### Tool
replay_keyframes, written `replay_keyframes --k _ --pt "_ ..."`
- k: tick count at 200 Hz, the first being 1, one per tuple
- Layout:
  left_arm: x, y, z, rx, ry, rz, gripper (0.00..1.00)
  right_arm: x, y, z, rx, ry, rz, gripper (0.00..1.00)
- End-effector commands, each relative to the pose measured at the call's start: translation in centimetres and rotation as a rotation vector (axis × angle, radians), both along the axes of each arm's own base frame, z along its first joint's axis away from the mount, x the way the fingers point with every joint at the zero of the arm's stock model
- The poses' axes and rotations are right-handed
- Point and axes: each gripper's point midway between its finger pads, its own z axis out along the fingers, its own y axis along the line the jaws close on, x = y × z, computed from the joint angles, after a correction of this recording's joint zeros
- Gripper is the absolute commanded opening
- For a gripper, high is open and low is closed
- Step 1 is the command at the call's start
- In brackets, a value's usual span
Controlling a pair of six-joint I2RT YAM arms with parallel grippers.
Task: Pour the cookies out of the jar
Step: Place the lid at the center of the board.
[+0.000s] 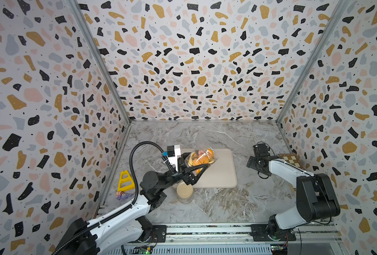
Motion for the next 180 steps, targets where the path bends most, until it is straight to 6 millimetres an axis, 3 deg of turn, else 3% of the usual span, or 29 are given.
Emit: replay_keyframes --k 1,45,77,99,135,180 --pt "-1.3 1.0 2.1 -0.062 -0.103 0.003 0.00 -0.1 -0.4 -0.9 -0.008 0.008 -0.021 0.95" --pt "-1.3 1.1 1.9 -0.061 -0.101 0.009 0.00 -1.1 -0.4 -2.8 0.001 0.056 -0.020 1.00" --pt "-1.2 1.0 1.7 -0.055 -0.102 0.009 0.00 -1.1 -0.5 -1.3 -0.009 0.038 -0.017 1.00" --pt "-1.1 0.8 1.4 -0.042 -0.105 0.014 0.00 -1.1 -0.4 1.1 -0.004 0.014 -0.002 1.00" --pt "-0.6 0.2 1.1 -0.011 -0.105 0.016 0.00 -2.3 0.2 7.1 0.033 -0.065 0.048 0.99" --pt "-0.2 -0.4 2.0 0.012 -0.127 0.020 0.00 -5.6 3.4 14.9 0.148 -0.217 0.210 1.00"
